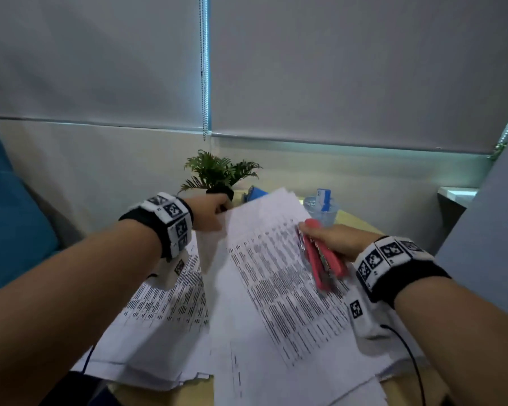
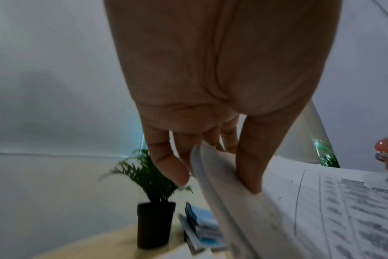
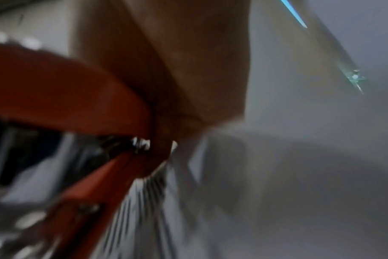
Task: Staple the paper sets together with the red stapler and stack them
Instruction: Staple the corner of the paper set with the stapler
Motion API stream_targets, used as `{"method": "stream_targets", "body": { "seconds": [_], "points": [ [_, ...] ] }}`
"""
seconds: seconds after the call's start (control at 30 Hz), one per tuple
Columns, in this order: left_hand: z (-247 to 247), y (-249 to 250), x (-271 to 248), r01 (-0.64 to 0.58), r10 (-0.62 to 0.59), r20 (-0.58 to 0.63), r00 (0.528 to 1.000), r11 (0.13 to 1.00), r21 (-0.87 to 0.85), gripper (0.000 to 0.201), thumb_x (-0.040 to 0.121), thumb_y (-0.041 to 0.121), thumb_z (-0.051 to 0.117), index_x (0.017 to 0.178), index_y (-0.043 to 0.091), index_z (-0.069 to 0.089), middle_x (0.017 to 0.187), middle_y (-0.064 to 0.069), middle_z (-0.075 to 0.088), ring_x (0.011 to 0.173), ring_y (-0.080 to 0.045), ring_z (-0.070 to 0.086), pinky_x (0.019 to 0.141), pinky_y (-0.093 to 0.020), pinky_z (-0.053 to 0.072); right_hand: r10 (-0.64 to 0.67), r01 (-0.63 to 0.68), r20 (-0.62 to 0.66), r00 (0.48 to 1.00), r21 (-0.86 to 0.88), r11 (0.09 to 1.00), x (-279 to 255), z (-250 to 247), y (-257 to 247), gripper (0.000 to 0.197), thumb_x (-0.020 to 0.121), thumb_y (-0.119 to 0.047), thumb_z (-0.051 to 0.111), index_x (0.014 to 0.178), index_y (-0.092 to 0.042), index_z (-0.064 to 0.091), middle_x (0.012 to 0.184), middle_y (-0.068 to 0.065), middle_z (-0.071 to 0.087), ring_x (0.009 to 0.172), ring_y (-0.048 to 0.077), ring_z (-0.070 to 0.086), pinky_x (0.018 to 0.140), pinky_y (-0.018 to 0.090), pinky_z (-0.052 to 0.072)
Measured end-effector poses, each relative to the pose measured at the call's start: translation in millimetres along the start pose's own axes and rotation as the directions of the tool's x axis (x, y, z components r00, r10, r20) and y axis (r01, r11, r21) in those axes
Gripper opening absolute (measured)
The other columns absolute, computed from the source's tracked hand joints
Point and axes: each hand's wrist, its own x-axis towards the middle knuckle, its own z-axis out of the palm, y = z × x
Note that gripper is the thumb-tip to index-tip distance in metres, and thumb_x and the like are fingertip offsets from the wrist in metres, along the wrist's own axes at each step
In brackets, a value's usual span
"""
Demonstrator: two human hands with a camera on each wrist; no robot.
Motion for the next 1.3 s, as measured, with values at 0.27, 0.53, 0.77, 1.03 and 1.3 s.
{"method": "stream_targets", "body": {
  "seconds": [0.27, 0.53, 0.77, 1.03, 1.3],
  "points": [
    [69.4, 13.2, 25.5, -0.028, 0.023, 0.131, 0.991, 0.999, 0.035, 0.047, 0.086, 0.009, 0.058, 0.130, 0.019, 0.044, 0.127, -0.004, 0.056, 0.113, -0.021, 0.053, 0.082, -0.024, 0.041, 0.143, -0.106, -0.004, 0.990, -0.695, 0.712, 10.7, 43.3, 15.8, 0.083, 0.078, -0.081, 0.040, 0.120, -0.012, 0.058, 0.122, 0.010, 0.059, 0.111, 0.027, 0.056, 0.099, 0.036, 0.041],
    [89.7, -10.2, 28.7, -0.023, 0.012, 0.142, 0.990, 0.997, 0.073, 0.049, 0.084, 0.018, 0.062, 0.130, 0.025, 0.046, 0.133, -0.004, 0.044, 0.118, -0.022, 0.049, 0.099, -0.032, 0.042, 0.038, -0.001, 0.041, 0.998, -0.664, 0.747, 31.4, 86.9, -6.5, 0.061, 0.084, -0.064, 0.054, 0.113, -0.011, 0.057, 0.093, 0.000, 0.054, 0.096, 0.024, 0.056, 0.081, 0.031, 0.041],
    [98.3, -16.6, 20.6, -0.127, 0.105, 0.299, 0.948, 0.990, 0.056, 0.037, 0.084, 0.020, 0.061, 0.120, 0.027, 0.063, 0.128, 0.004, 0.055, 0.117, -0.017, 0.051, 0.100, -0.028, 0.041, 0.085, 0.052, 0.154, 0.984, -0.715, 0.697, 32.5, 99.0, -7.8, 0.059, 0.090, -0.046, 0.054, 0.133, -0.012, 0.034, 0.119, 0.008, 0.059, 0.096, 0.022, 0.056, 0.085, 0.035, 0.046],
    [102.5, -19.7, 21.5, -0.135, 0.125, 0.339, 0.933, 0.991, 0.008, 0.041, 0.087, 0.022, 0.060, 0.126, 0.035, 0.059, 0.141, 0.011, 0.047, 0.120, -0.014, 0.051, 0.105, -0.032, 0.037, 0.078, 0.019, 0.114, 0.990, -0.675, 0.738, 44.5, 119.6, -9.2, 0.046, 0.097, -0.031, 0.042, 0.133, -0.007, 0.027, 0.116, 0.013, 0.059, 0.095, 0.029, 0.056, 0.076, 0.034, 0.041],
    [105.4, -21.4, 24.5, -0.154, 0.156, 0.347, 0.925, 0.987, -0.033, 0.045, 0.086, 0.014, 0.061, 0.127, 0.033, 0.058, 0.142, 0.014, 0.044, 0.123, -0.013, 0.048, 0.106, -0.028, 0.033, 0.048, 0.043, 0.107, 0.993, -0.715, 0.697, 44.4, 124.3, -22.7, 0.051, 0.100, -0.024, 0.039, 0.144, -0.005, 0.020, 0.135, 0.015, 0.049, 0.122, 0.029, 0.050, 0.094, 0.034, 0.040]
  ]
}}
